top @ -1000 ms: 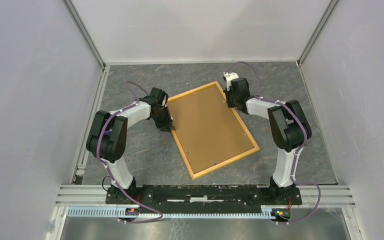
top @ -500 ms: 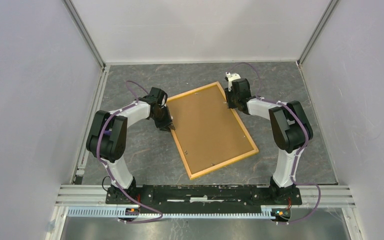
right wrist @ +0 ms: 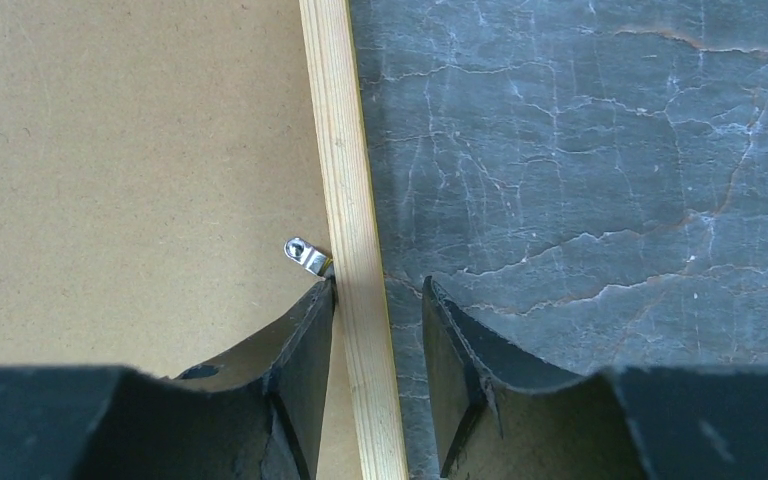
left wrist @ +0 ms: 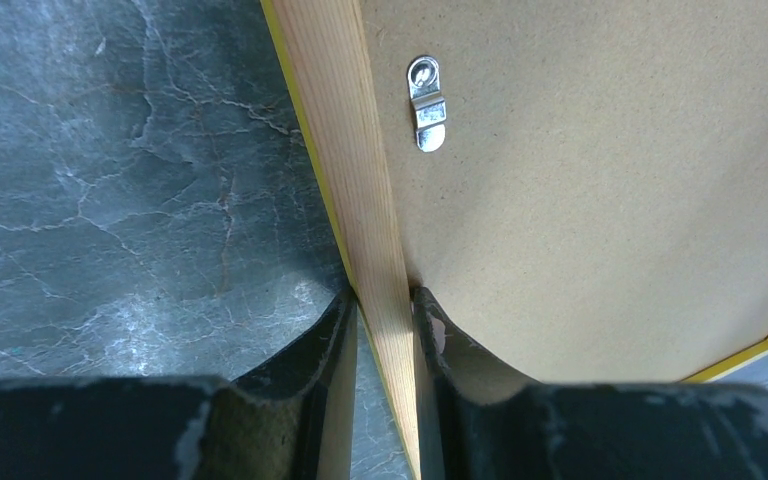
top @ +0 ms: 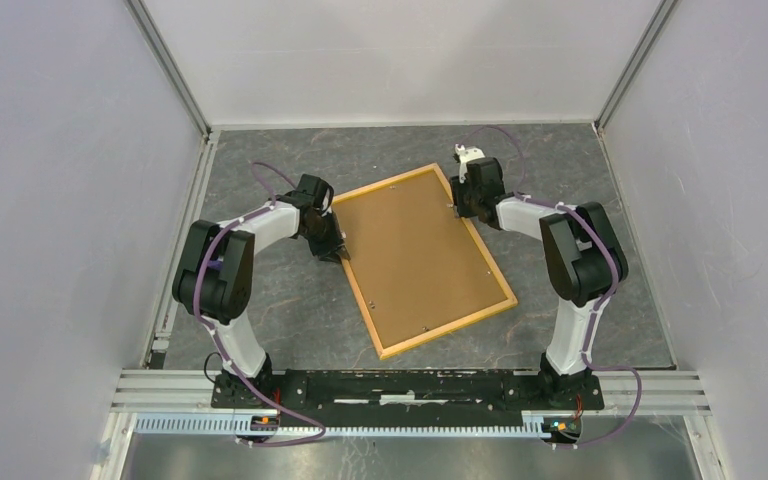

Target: Put the photo into the frame

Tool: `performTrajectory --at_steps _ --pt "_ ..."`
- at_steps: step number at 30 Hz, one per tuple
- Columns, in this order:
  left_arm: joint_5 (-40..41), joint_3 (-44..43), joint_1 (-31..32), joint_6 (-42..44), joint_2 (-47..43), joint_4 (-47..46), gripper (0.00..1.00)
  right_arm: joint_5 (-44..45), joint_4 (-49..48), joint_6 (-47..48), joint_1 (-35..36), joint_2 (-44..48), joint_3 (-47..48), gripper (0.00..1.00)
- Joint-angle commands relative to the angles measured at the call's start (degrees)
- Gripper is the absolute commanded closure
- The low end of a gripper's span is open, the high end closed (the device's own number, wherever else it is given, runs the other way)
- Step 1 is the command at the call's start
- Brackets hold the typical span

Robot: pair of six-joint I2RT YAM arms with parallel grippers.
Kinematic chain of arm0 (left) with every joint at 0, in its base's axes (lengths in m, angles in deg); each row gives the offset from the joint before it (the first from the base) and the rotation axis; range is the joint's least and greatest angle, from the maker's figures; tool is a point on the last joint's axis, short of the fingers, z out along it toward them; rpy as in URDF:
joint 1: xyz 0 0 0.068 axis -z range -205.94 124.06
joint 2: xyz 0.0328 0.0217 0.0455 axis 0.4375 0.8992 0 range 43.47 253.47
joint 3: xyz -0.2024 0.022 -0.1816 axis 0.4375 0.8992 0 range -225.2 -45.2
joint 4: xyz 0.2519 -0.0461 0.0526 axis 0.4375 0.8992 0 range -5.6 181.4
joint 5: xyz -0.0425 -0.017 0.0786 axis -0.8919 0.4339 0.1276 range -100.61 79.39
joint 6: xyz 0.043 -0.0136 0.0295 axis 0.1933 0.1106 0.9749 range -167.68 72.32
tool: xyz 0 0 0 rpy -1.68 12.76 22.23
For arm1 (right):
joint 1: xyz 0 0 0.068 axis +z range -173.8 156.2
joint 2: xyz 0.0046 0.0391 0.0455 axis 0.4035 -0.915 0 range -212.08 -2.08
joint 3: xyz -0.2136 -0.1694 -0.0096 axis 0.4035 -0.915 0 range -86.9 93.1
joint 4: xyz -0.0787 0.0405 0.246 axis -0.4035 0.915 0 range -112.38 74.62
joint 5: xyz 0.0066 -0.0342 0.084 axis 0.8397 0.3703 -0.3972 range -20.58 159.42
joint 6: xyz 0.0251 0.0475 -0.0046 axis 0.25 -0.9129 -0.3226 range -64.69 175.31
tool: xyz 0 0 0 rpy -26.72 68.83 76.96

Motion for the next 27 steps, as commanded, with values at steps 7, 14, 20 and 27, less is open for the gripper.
performTrajectory --at_steps 7,14,20,27 --pt "-3.2 -1.3 -0.5 2.0 0.2 -1.3 0.98 -2.5 0.7 -4.8 -0.2 0.3 -2.8 0.57" --pt "-4.4 -1.0 -0.5 1.6 1.2 -1.9 0.98 0.9 1.4 -2.9 -0.2 -2.4 0.6 0.62" --pt "-4.0 -1.3 -0.5 2.0 3.0 -1.1 0.98 1.1 1.0 -4.7 -0.2 -4.1 1.1 0.75" --pt "-2.5 -1.8 -0.5 2.8 1.2 -0.9 0.98 1.7 -0.9 -6.7 -0.2 -3.2 -1.5 1.0"
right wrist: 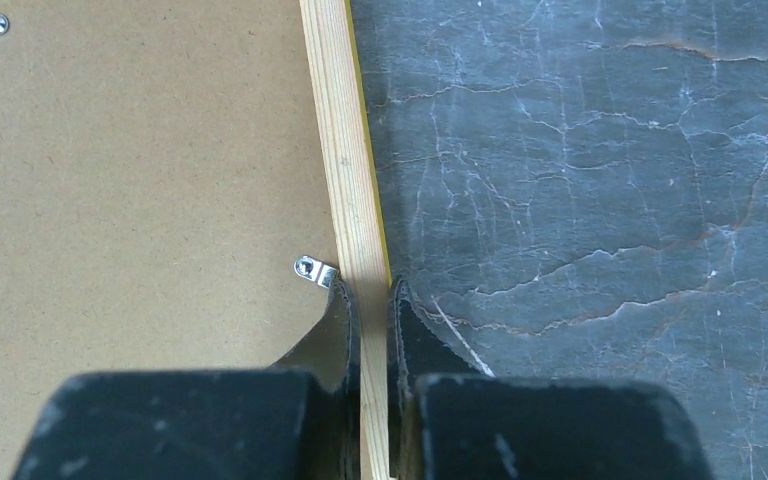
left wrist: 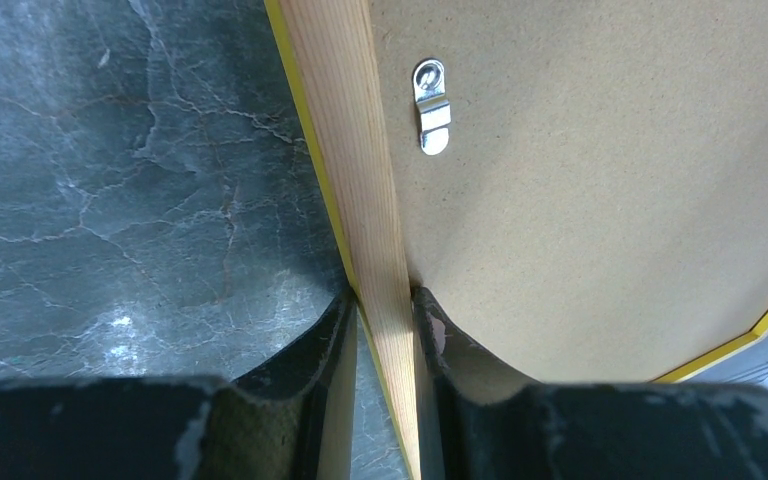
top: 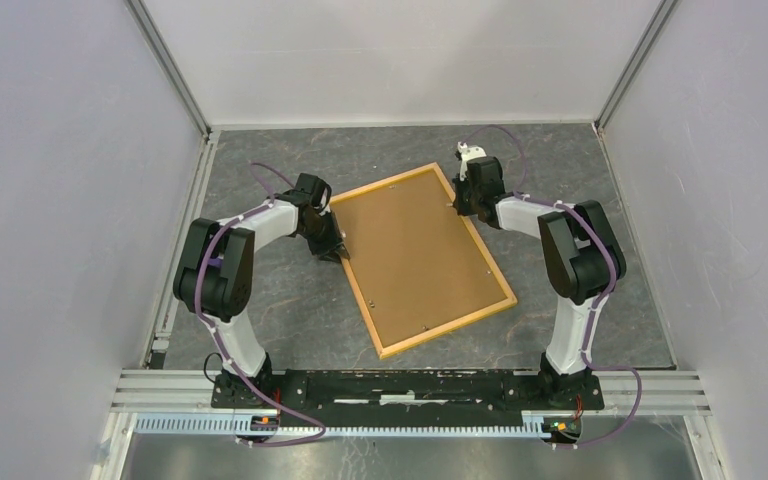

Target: Put the photo into the frame

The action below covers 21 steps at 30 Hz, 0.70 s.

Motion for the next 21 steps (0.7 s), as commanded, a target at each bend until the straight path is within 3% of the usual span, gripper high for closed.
performTrajectory --at_steps 1,4,5,8,11,14,17,19,21 --pt "-0.9 -1.3 0.2 2.7 -0.1 -1.3 0.94 2.8 1.1 -3.2 0.0 -1.3 -2.4 1.0" --pt "-2.9 -1.4 0.2 3.5 -1.8 -1.3 0.65 3.2 1.1 -2.5 0.0 2.3 -5.3 1.0" --pt "-3.9 -1.5 0.2 3.8 -2.6 -1.3 0.58 3.0 1.3 -1.9 0.0 4.1 -6.5 0.93" --pt "-7.7 -1.1 0.2 4.9 -5.8 -2.7 0.41 4.0 3.5 -0.4 0.0 8.3 -9.1 0.46" --pt "-13.7 1.9 0.2 6.0 -11.3 -6.8 0.33 6.1 7.7 1.4 0.0 11.0 -10.9 0.3" --pt "-16.4 5.5 0.3 4.9 -17.4 -11.9 0.21 7.6 10.3 1.2 0.1 12.8 -13.7 0.26" --pt "-16.5 5.6 0.2 5.3 -21.4 -12.0 0.17 8.5 12.7 -0.5 0.2 14.6 -16.7 0.29" --pt "-16.9 5.8 0.2 5.0 -23.8 -12.6 0.17 7.4 11.6 -1.5 0.2 16.5 -19.9 0.36" --pt "-17.4 6.2 0.2 4.8 -26.2 -13.4 0.17 7.1 10.5 -2.4 0.2 17.4 -22.1 0.53"
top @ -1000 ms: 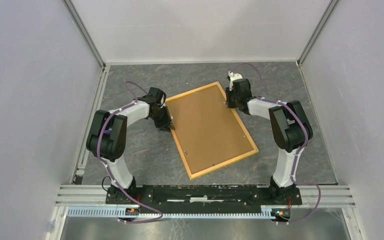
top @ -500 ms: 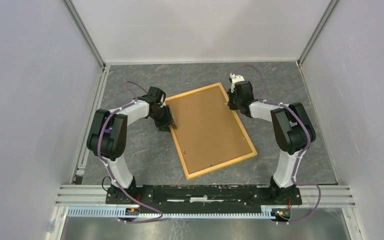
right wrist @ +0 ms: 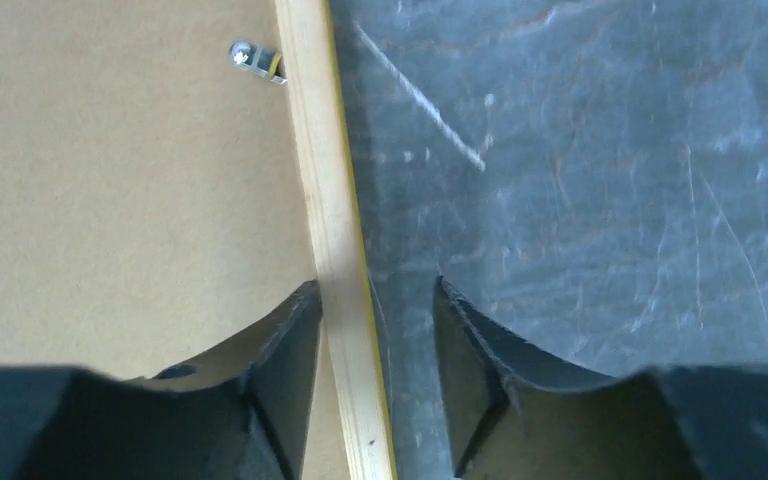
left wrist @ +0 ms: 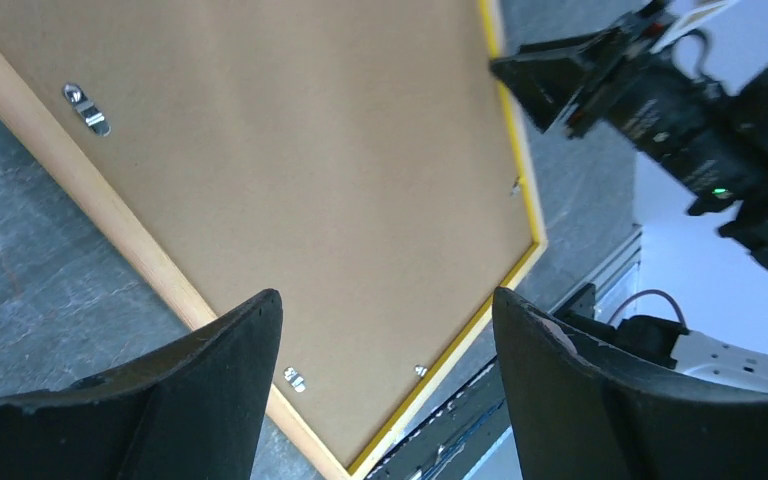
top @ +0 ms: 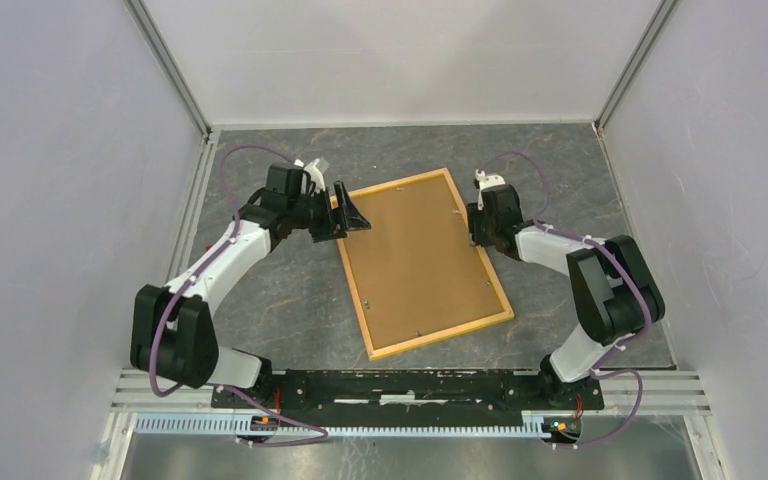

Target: Put the photo into the frame

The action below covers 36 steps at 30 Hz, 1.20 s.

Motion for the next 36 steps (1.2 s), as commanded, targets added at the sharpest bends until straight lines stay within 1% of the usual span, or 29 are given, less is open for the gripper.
performTrajectory --at_steps 1,3,4,8,10,12,15,18,19,20,22,24,26,28,29,31,32,33,34,35,36 --pt "-3.5 1.3 0.0 1.9 -5.7 -4.5 0.17 1.3 5.7 -1.6 0.0 1.5 -5.5 0.67" --pt "-3.2 1.9 0.0 2.0 -8.1 -4.9 0.16 1.8 6.6 -2.7 0.1 0.2 -5.3 0.93" --pt "-2.6 2.2 0.0 2.3 -9.3 -4.9 0.15 3.0 7.9 -3.9 0.1 -0.6 -4.8 1.0" --pt "-0.1 3.5 -0.1 3.5 -13.0 -4.1 0.12 5.9 8.1 -12.3 0.1 0.2 -7.3 1.0" --pt "1.3 3.6 -0.1 4.1 -14.2 -3.4 0.12 6.2 6.8 -18.1 0.1 2.2 -9.3 1.0" --pt "3.5 3.9 0.0 4.6 -15.5 -2.7 0.12 8.0 7.4 -25.1 0.1 4.1 -10.4 1.0" --pt "6.2 5.9 1.2 1.3 -16.8 -2.1 0.11 10.7 10.7 -35.3 0.0 6.3 -11.0 1.0" --pt "7.9 7.5 5.3 -3.5 -15.9 1.8 0.1 11.0 12.2 -41.6 0.0 7.5 -11.5 1.0" --pt "8.4 8.8 7.6 -5.4 -15.8 2.3 0.1 11.3 13.6 -44.6 -0.1 7.9 -11.6 1.0" --pt "10.7 10.7 9.9 -7.7 -16.3 2.4 0.1 11.2 14.3 -47.2 -0.1 8.5 -12.1 1.0" --pt "17.3 15.4 16.7 -14.0 -18.4 1.2 0.13 9.3 13.7 -52.1 0.1 9.9 -14.4 1.0" --pt "22.2 21.9 21.1 -22.8 -20.5 -3.8 0.16 6.7 11.4 -55.9 0.7 11.2 -17.5 1.0" --pt "23.9 28.1 22.8 -32.1 -20.8 -9.5 0.2 5.7 11.2 -59.6 1.8 13.0 -19.6 1.0" --pt "25.3 31.1 23.3 -39.6 -19.8 -13.4 0.21 7.2 11.1 -62.9 4.3 16.0 -22.2 1.0" --pt "26.2 31.2 23.7 -41.1 -19.2 -14.5 0.2 8.2 10.6 -64.4 5.9 17.8 -23.8 1.0" --pt "28.1 29.1 24.3 -41.7 -16.9 -14.5 0.17 9.1 8.3 -65.5 7.6 21.3 -27.0 1.0" --pt "28.5 27.8 24.5 -41.7 -15.7 -13.7 0.15 9.0 6.0 -65.3 7.8 22.6 -28.6 0.92" --pt "28.5 26.5 24.5 -42.4 -14.1 -12.9 0.14 8.8 2.5 -63.8 7.9 24.4 -30.5 0.67" --pt "28.4 25.7 24.6 -43.6 -12.6 -12.4 0.13 8.8 -0.9 -61.1 8.0 25.7 -32.2 0.53" --pt "28.4 25.5 24.7 -46.4 -11.5 -12.2 0.13 9.2 -3.4 -59.0 8.0 26.7 -32.9 0.43" --pt "28.4 25.2 24.7 -49.9 -10.0 -10.9 0.14 10.0 -4.0 -56.5 8.0 27.7 -33.3 0.35"
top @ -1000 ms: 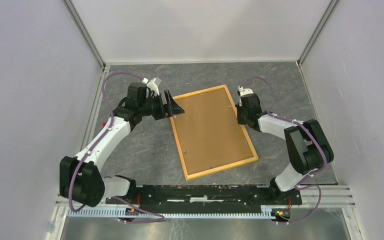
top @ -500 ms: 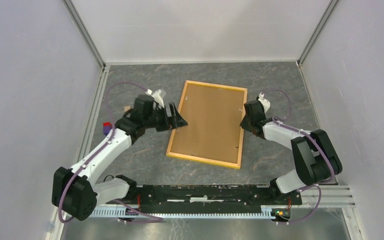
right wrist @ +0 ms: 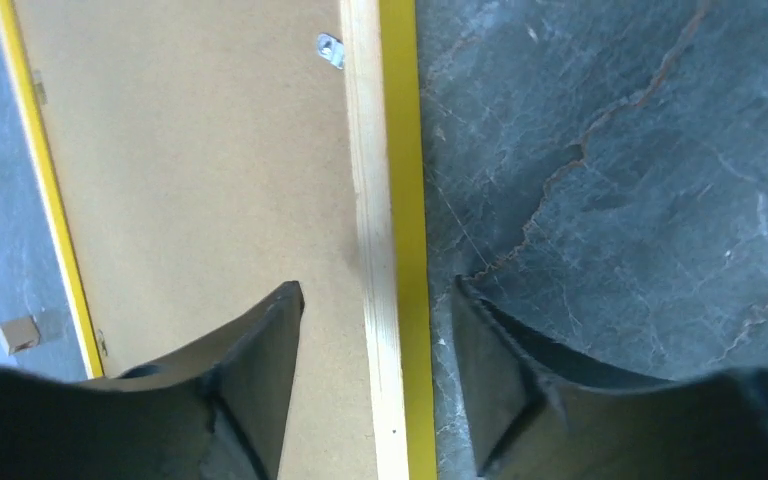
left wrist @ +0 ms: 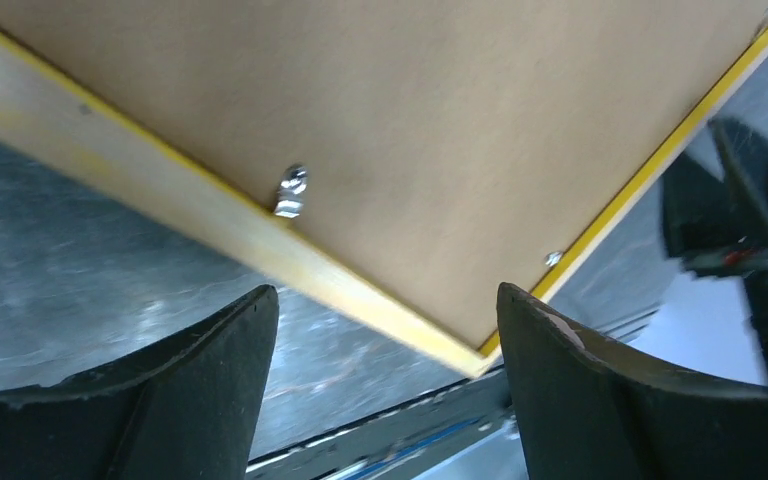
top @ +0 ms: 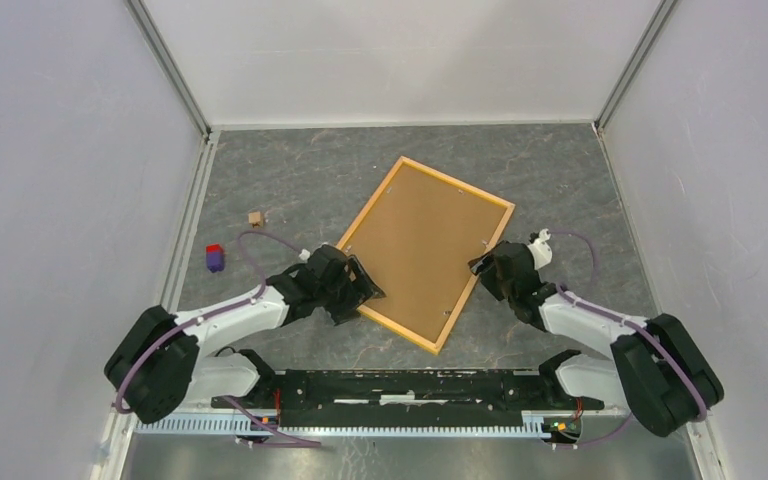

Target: Put the photo into the frame

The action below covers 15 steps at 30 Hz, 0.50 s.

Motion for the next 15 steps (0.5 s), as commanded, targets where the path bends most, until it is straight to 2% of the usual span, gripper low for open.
performTrajectory --at_steps 1,3,6,9,11,15 --pt "3.2 -4.0 0.4 -17.5 4.5 -0.1 0.18 2.8 -0.2 6.0 0.1 2.9 -5.0 0.3" --pt "2.4 -4.2 1.1 -22.4 5.4 0.7 0.24 4.2 -2.3 11.3 0.1 5.5 -5.8 0.22" --pt "6.0 -4.8 3.6 -27.6 4.7 2.2 0.29 6.4 -3.6 18.6 0.0 9.0 -6.0 0.18" --pt "8.6 -3.9 5.5 -34.9 4.2 4.9 0.35 8.6 -1.5 24.6 0.0 11.6 -4.2 0.17" --pt "8.2 -1.3 5.8 -39.6 4.4 1.9 0.41 9.6 0.7 27.3 0.0 12.7 -3.0 0.17" --pt "6.7 -1.8 6.0 -41.9 8.1 0.5 0.52 10.9 3.5 30.9 0.0 14.1 -2.3 0.17"
